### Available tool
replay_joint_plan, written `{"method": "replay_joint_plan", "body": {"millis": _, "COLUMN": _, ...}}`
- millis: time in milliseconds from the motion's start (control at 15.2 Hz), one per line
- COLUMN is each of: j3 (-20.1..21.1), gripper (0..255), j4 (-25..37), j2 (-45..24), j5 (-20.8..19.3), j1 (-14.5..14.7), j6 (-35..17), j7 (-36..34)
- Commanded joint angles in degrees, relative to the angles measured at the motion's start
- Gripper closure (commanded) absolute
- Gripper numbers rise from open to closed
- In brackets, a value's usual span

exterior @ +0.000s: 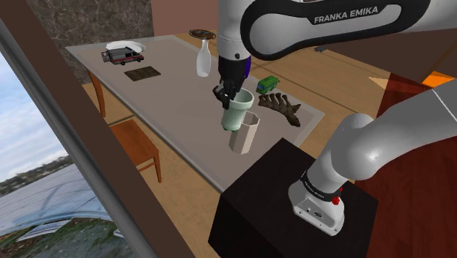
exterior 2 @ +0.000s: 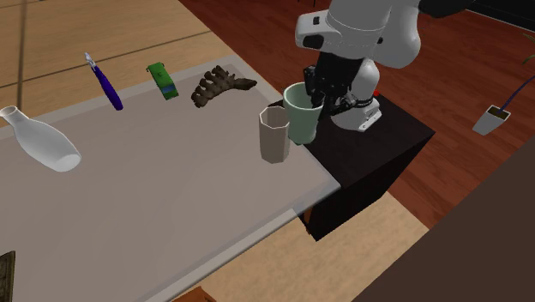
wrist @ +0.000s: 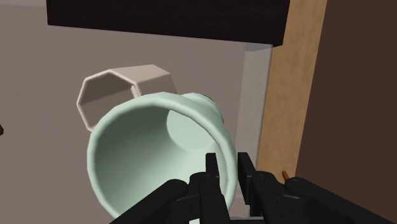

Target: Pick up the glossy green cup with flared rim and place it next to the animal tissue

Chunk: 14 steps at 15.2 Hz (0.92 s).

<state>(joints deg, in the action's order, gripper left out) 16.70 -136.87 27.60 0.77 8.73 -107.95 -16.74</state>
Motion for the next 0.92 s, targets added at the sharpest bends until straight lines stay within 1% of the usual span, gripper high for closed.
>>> {"method": "replay_joint_plan", "body": {"millis": 0, "j3": -1.05, "gripper": 255, "j4": -0.84, "j2": 1.43, "j5": -0.2, "j1": -0.27, "j6": 0.52, "j7": 1.32}}
{"method": "replay_joint_plan", "body": {"millis": 396, "j3": -7.87, "gripper": 255, "j4": -7.42, "j2": 9.21, "j5": -2.8, "j1": -2.64, "j6": 1.19, "j7": 9.48}}
{"method": "replay_joint_plan", "body": {"millis": 858, "j3": -16.38, "gripper": 255, "j4": -12.16, "j2": 15.67, "j5": -8.13, "j1": -6.95, "j6": 1.93, "j7": 19.19}}
